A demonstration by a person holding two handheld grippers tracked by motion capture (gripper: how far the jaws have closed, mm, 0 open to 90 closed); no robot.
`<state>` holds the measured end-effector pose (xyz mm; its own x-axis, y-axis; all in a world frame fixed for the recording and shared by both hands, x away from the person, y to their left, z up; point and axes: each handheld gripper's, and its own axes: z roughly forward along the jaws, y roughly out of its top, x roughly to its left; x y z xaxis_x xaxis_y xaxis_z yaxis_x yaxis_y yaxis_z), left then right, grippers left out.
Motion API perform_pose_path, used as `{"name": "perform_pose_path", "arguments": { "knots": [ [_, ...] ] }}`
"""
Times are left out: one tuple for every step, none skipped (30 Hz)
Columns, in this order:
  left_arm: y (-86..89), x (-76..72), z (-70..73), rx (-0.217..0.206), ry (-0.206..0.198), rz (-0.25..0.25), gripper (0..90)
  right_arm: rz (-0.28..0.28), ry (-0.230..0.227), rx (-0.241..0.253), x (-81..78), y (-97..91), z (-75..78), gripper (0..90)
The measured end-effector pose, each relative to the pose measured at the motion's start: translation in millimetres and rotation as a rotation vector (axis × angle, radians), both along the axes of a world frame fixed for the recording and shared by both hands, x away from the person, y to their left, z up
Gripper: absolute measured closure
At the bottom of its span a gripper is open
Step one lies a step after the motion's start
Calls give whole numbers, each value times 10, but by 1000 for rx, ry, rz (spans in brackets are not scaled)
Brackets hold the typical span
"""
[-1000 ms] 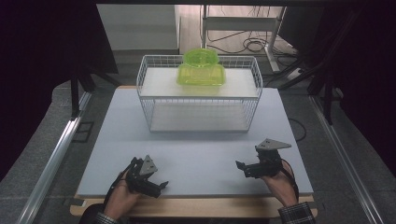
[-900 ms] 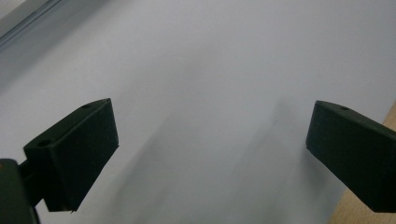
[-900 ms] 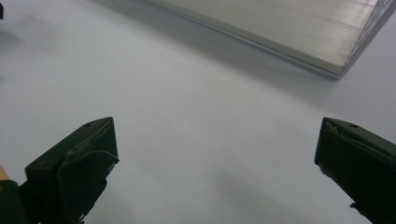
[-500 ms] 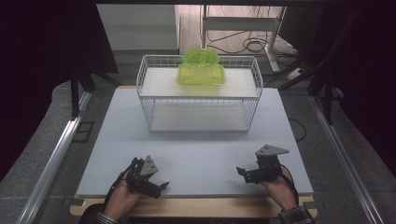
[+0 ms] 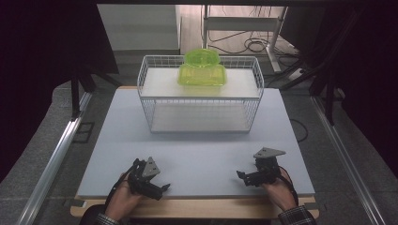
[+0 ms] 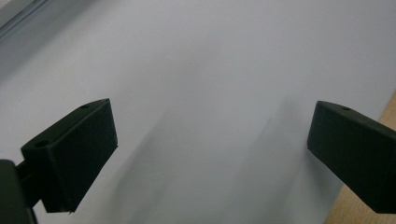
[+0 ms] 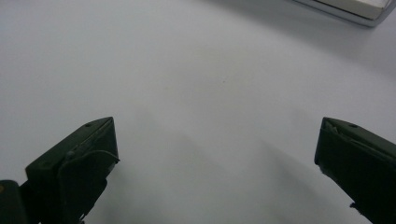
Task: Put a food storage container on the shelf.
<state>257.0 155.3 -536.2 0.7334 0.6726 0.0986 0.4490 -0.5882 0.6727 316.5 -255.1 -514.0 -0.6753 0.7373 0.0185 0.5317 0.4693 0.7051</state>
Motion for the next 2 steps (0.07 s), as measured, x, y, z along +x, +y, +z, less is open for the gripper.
{"name": "perform_pose_path", "arguments": {
  "knots": [
    [0,1,1,-1,-1,0,17,-1,-1,-6,4,-3,-3,0],
    [-1,3,2,-1,-2,1,17,-2,-1,-6,5,-4,-4,0]
  ]
}}
